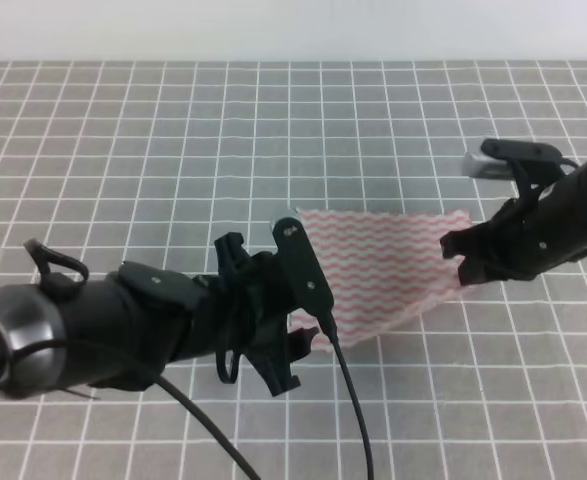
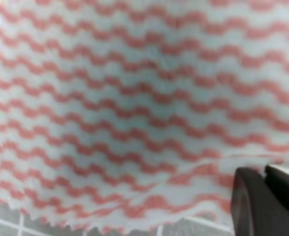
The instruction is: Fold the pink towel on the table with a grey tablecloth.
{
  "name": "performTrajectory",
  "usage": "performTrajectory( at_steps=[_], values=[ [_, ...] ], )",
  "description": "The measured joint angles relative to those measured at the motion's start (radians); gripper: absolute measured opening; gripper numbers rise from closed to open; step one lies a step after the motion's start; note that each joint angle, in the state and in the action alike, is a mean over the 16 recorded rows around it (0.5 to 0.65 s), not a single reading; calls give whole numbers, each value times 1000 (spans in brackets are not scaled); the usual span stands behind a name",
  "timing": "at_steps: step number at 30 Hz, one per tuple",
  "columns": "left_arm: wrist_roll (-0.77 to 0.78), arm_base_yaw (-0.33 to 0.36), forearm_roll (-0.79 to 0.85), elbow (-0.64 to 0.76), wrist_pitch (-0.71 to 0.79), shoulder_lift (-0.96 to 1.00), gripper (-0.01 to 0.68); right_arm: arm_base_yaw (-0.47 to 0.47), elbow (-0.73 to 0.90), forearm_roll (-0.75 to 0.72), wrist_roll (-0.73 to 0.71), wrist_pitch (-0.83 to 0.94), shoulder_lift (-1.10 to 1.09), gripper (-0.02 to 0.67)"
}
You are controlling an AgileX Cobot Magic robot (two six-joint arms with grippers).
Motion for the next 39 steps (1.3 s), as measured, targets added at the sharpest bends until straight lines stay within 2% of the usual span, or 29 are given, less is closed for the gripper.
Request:
performTrajectory(
  at_steps=[21,39],
  values=[
    [-5,-1,-5,1,153,23,440,0,-40,1,-1,-14,-1,-16],
    [-28,-1,3,2,149,55,395,0,-55,1,-1,-21,-1,-16]
  ],
)
